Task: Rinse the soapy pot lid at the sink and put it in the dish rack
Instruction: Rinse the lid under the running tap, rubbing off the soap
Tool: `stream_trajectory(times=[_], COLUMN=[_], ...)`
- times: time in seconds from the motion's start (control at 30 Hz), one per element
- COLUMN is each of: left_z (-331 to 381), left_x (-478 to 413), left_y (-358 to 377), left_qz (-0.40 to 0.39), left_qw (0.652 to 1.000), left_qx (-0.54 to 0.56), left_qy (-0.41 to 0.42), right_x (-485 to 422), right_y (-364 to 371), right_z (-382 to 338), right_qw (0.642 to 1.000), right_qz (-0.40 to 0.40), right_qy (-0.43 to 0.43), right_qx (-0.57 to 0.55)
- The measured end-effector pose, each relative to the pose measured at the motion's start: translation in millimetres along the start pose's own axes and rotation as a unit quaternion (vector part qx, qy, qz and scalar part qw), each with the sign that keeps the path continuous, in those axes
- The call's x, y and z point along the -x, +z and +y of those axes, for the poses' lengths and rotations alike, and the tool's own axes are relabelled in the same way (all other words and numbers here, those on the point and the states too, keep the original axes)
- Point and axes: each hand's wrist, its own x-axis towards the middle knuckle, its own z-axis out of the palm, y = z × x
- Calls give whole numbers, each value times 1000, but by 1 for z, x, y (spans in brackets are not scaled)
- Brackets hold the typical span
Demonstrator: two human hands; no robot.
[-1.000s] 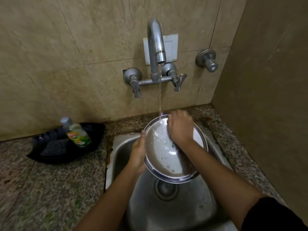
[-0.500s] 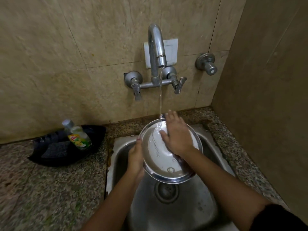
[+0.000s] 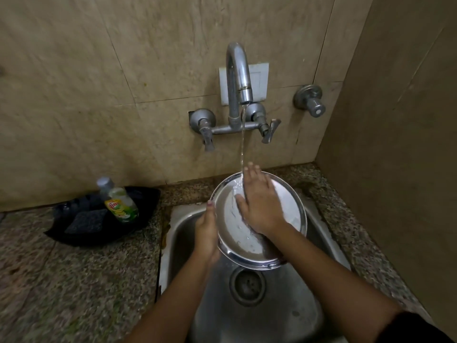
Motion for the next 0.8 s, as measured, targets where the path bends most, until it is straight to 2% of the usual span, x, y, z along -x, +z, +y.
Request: stream_trajectory(times=[0.13,0.2,0.27,0.37,0.47,0.53,0.6,0.67,0.73,0.8], left_z=[8,10,13,12,6,7,13,18,18,18], left_x=[-2,-6,-9,-5,6,7,5,0,-2,-1], left_y=[3,-3,-10,-7,9,17,18,10,1,-3], left_qz=[-18,-3,25,32,13,9,11,12,14,4], left_qw=[1000,999,999,998,999,1000,1000,999,999,998], left_qx=[19,24,13,-24,-32,-18,11,23,19,11], left_qy=[14,22,33,43,26,19,26,37,49,57], right_x=[18,39,50,35,0,-12,2,27,42,41], right_y=[-3,-6,-7,-8,-10,-12,-12,-12,-8,-7], right_z=[-35,-19,12,45,23,-5,-23,-19,3,26], right_qw=[979,969,975,993,1000,998,986,971,975,989], right_qz=[-58,-79,-76,-28,22,13,-26,-54,-51,-12], right_qy=[-194,-234,-209,-84,9,-53,-165,-232,-216,-143], right_qx=[-8,-9,15,75,20,-22,-26,-14,21,46])
